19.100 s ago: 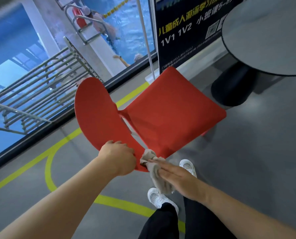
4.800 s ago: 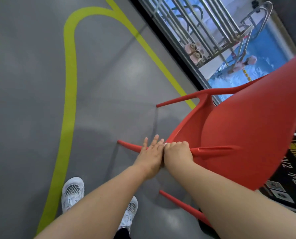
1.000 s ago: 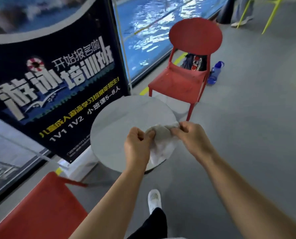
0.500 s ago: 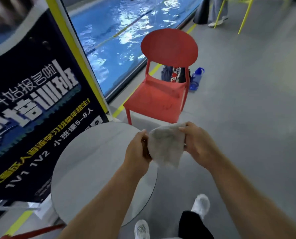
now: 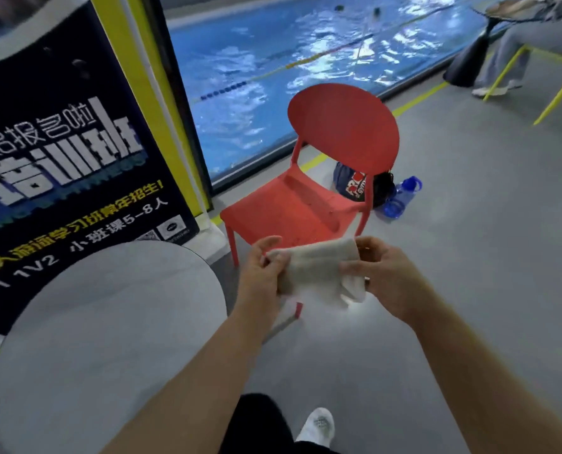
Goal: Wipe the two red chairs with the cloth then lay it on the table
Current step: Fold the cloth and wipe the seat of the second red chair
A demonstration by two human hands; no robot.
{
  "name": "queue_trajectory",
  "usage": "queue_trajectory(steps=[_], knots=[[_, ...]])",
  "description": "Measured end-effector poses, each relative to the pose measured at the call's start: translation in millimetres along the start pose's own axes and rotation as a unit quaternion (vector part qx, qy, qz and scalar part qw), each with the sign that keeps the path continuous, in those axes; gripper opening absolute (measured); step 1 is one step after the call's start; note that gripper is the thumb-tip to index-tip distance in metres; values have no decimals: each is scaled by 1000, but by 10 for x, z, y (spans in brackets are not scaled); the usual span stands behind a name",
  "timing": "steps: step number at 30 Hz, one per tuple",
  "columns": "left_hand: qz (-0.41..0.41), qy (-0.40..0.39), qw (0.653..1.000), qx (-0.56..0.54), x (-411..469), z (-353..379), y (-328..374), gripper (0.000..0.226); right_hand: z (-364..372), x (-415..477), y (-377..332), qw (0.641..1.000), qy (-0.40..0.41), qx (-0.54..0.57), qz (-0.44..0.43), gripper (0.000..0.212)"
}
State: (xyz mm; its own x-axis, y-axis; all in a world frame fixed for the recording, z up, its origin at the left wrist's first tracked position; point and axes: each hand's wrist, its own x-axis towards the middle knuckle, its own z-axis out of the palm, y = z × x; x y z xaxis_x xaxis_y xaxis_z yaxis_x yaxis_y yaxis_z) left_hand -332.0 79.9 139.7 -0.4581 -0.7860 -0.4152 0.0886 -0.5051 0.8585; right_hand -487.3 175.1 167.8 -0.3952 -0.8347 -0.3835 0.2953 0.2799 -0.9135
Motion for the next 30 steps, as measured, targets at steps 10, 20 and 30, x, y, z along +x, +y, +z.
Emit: queue_trajectory(steps=[10, 20, 30], knots=[[128, 7, 937, 324, 640, 247, 9, 47, -566, 834, -200, 925, -9, -378, -40, 27], [125, 70, 864, 482, 1745, 204, 29, 9, -628, 1929, 7, 891, -16, -448, -71, 3], [3, 37, 840, 542, 3381, -240, -664, 68, -661, 3324, 903, 843, 4, -538, -24, 45]])
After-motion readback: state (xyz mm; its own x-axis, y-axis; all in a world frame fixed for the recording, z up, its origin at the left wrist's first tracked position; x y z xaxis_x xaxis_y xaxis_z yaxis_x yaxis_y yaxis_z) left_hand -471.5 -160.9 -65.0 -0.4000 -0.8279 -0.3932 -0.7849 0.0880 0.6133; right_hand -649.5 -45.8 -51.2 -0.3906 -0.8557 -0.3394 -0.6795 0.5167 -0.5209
